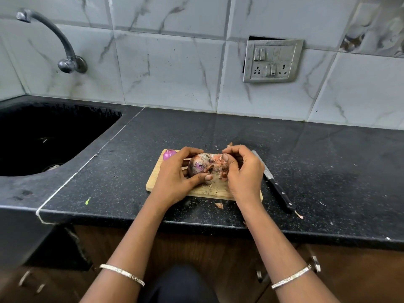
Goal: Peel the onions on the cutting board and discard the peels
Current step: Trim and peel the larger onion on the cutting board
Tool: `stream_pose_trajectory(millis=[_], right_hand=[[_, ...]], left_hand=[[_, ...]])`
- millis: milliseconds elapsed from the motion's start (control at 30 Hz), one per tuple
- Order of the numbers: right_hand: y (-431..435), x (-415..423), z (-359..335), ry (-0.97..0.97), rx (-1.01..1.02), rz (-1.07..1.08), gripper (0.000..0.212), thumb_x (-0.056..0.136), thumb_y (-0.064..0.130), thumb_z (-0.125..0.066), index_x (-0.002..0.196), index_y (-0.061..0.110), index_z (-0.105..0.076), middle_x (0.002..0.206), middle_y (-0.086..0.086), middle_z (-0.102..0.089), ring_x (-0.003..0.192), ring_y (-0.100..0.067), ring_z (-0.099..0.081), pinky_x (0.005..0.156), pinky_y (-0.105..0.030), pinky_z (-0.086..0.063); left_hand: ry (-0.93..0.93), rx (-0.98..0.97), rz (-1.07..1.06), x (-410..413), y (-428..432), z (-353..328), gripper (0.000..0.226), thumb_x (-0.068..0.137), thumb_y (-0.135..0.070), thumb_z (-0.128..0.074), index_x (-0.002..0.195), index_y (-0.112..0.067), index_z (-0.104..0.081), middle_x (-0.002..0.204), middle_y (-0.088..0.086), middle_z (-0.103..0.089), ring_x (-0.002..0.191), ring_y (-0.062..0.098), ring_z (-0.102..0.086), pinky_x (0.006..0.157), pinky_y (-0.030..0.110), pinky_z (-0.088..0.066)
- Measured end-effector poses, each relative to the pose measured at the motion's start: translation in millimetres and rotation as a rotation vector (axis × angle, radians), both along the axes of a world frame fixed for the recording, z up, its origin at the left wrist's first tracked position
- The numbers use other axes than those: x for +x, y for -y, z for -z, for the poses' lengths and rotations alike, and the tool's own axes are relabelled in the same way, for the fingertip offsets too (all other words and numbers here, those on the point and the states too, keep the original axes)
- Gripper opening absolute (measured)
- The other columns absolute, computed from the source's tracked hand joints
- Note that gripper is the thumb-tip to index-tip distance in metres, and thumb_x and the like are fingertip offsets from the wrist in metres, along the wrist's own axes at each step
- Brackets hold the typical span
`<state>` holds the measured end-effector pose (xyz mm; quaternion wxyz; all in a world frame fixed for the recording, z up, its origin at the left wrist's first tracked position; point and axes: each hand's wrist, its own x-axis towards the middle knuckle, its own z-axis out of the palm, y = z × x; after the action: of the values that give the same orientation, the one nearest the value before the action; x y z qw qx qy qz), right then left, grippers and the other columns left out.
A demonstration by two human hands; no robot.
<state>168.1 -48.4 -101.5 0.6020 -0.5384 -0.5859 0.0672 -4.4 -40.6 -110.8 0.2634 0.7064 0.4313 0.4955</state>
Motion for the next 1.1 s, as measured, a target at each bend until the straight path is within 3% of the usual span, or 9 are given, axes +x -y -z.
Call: stream_pose_trajectory(millis=[100, 233, 400, 467, 533, 733, 800, 967, 1100], right_hand=[[-2.5, 1.8, 2.7, 0.057, -0.057, 0.011, 0.031, 0.088, -0.004, -0.063, 0.101, 0.020, -0.078, 0.108, 0.006, -0.068, 0.105, -0.009, -0.064, 0.095, -0.025, -0.053], [5.0, -2.4, -1.3, 0.015, -0.078, -0.168, 0.025, 0.087, 0.029, -0.076, 0.111, 0.024, -0.077, 0.111, 0.013, -0.069, 0.106, -0.003, -0.064, 0.093, -0.039, -0.056], [4.3, -5.2, -1.1, 0.152, -0.056, -0.322, 0.041, 0.071, 0.026, -0.090, 0.110, 0.025, -0.079, 0.109, 0.011, -0.074, 0.107, -0.005, -0.067, 0.104, -0.029, -0.046], [4.1, -4.6, -1.4, 0.069, -0.053, -0.343, 0.037, 0.071, 0.009, -0.089, 0.105, 0.016, -0.080, 0.103, 0.005, -0.077, 0.102, -0.005, -0.070, 0.100, -0.008, -0.038], [5.8, -4.0, -2.7, -0.022, -0.027, -0.346, 0.029, 0.071, 0.000, -0.086, 0.097, 0.010, -0.081, 0.095, 0.000, -0.079, 0.094, -0.009, -0.073, 0.093, -0.002, -0.038], [8.2, -5.6, -3.8, 0.014, 0.029, -0.239, 0.018, 0.073, 0.005, -0.086, 0.077, 0.021, -0.078, 0.076, 0.013, -0.074, 0.077, -0.006, -0.070, 0.097, -0.016, -0.046], [6.7, -6.7, -2.4, 0.081, 0.019, -0.199, 0.015, 0.078, 0.007, -0.083, 0.078, 0.020, -0.075, 0.078, 0.012, -0.072, 0.079, -0.008, -0.068, 0.086, -0.027, -0.054], [2.9, -1.4, 0.9, 0.067, -0.021, -0.130, 0.017, 0.091, 0.001, -0.066, 0.089, 0.018, -0.069, 0.082, 0.012, -0.069, 0.082, -0.006, -0.065, 0.071, -0.018, -0.048], [9.6, -4.7, -1.9, 0.068, -0.070, -0.177, 0.008, 0.087, 0.020, -0.079, 0.086, 0.015, -0.073, 0.078, 0.008, -0.071, 0.074, -0.006, -0.067, 0.067, -0.017, -0.051]], left_hand=[[0.021, -0.014, 0.004, 0.5, 0.0, 0.0, 0.066, 0.068, -0.025, -0.093, 0.126, -0.017, -0.064, 0.117, -0.008, -0.070, 0.104, -0.002, -0.067, 0.085, 0.013, -0.056], [0.004, 0.014, -0.020, 0.5, -0.7, 0.7, 0.068, 0.065, -0.025, -0.095, 0.125, -0.015, -0.065, 0.116, -0.005, -0.070, 0.104, 0.003, -0.067, 0.083, 0.010, -0.054], [-0.108, 0.096, -0.080, -1.5, -3.8, 5.6, 0.067, 0.065, -0.025, -0.094, 0.126, -0.021, -0.067, 0.116, -0.006, -0.066, 0.111, 0.016, -0.065, 0.097, 0.039, -0.056], [-0.154, 0.114, -0.077, -2.0, -4.0, 5.4, 0.071, 0.063, -0.029, -0.097, 0.127, -0.021, -0.067, 0.119, -0.005, -0.066, 0.113, 0.015, -0.063, 0.101, 0.041, -0.054], [-0.165, 0.114, -0.077, -2.8, -3.8, 4.2, 0.072, 0.063, -0.030, -0.097, 0.129, -0.022, -0.067, 0.123, -0.004, -0.065, 0.115, 0.014, -0.062, 0.103, 0.039, -0.053], [-0.144, 0.082, -0.080, -2.8, -3.8, 3.6, 0.076, 0.065, -0.032, -0.095, 0.134, -0.024, -0.066, 0.128, -0.003, -0.062, 0.119, 0.012, -0.060, 0.102, 0.037, -0.054], [-0.135, 0.078, -0.086, -3.2, -3.4, 3.1, 0.076, 0.065, -0.036, -0.095, 0.134, -0.025, -0.065, 0.127, -0.003, -0.063, 0.118, 0.012, -0.060, 0.102, 0.035, -0.054], [-0.105, 0.045, -0.058, -1.6, -3.7, 3.9, 0.076, 0.063, -0.038, -0.096, 0.133, -0.029, -0.066, 0.127, -0.006, -0.067, 0.113, 0.011, -0.064, 0.098, 0.036, -0.057], [-0.085, 0.039, -0.079, -0.6, -4.5, 3.4, 0.075, 0.063, -0.036, -0.096, 0.131, -0.025, -0.068, 0.124, -0.006, -0.068, 0.108, 0.007, -0.066, 0.093, 0.025, -0.058]])
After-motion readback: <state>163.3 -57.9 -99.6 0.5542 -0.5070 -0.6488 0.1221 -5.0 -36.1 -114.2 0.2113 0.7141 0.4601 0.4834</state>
